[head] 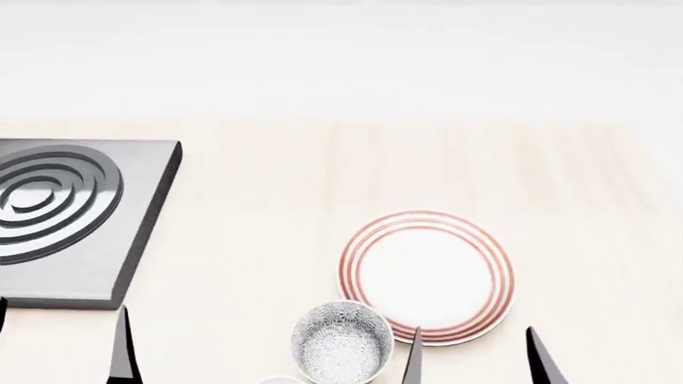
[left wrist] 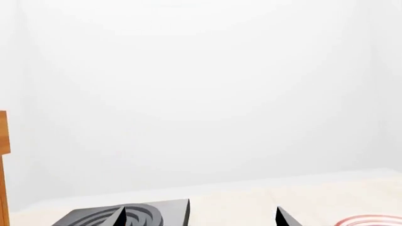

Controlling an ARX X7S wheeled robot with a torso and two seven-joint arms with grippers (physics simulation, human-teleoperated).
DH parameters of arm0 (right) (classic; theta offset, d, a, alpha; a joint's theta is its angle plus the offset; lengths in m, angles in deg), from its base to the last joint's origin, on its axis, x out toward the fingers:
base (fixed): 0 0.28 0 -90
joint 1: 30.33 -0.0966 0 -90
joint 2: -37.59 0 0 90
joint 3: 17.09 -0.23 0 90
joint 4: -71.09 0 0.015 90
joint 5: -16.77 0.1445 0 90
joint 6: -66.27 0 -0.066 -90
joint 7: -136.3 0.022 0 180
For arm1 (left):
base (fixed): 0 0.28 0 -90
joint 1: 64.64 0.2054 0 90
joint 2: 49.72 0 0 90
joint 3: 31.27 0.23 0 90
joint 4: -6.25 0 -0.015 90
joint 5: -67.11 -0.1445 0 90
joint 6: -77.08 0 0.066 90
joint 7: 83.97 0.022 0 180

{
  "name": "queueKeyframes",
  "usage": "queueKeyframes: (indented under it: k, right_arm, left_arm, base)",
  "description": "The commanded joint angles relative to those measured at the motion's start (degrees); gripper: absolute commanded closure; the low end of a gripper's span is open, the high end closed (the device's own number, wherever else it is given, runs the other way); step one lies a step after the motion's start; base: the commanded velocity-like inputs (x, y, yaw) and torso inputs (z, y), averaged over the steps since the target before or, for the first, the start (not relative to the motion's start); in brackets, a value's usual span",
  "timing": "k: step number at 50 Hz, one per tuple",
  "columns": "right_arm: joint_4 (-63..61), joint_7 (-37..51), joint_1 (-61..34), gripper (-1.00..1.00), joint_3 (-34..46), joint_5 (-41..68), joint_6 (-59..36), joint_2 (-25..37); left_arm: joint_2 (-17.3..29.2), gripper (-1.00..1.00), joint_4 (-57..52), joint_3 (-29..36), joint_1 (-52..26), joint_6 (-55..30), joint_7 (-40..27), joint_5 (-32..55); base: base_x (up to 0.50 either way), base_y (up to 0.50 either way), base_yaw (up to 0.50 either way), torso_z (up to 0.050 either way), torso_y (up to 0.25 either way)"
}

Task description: Pick the akita bowl between the plate and the ramekin and place it on the plate.

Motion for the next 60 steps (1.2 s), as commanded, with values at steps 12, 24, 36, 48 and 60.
queueKeyframes:
  k: [12,24,36,48,60]
  right_arm:
    - [0.1,-1.2,0.0,-1.00,-0.7,-0.6,0.3,-0.5]
    - [-11.8,2.5,-7.2,-1.00,1.0,3.6,-30.4,5.5]
    - [-24.2,-6.8,-24.1,-1.00,4.7,8.9,-54.2,20.7]
    - [-23.3,-19.3,-52.6,-1.00,30.2,0.3,-71.6,30.9]
    - [-13.4,-37.0,-75.0,-1.00,62.8,-13.6,-70.8,36.2]
  left_arm:
    - [-0.6,-1.00,-0.7,-1.2,0.2,-1.4,1.7,1.2]
    - [0.6,-1.00,-2.6,-0.6,1.5,-2.5,1.8,1.0]
    - [1.9,-1.00,-5.3,-0.9,3.4,-3.4,1.1,1.4]
    - [2.2,-1.00,-5.1,-0.9,3.4,-3.8,0.8,2.6]
    - [2.1,-1.00,-4.6,-1.0,2.8,-3.4,0.1,3.4]
  base:
    - [0.50,-0.16,0.00,0.000,0.000]
    - [0.11,-0.02,0.00,0.000,0.000]
    - [0.00,0.00,0.00,0.000,0.000]
    - [0.00,0.00,0.00,0.000,0.000]
    - [0.00,0.00,0.00,0.000,0.000]
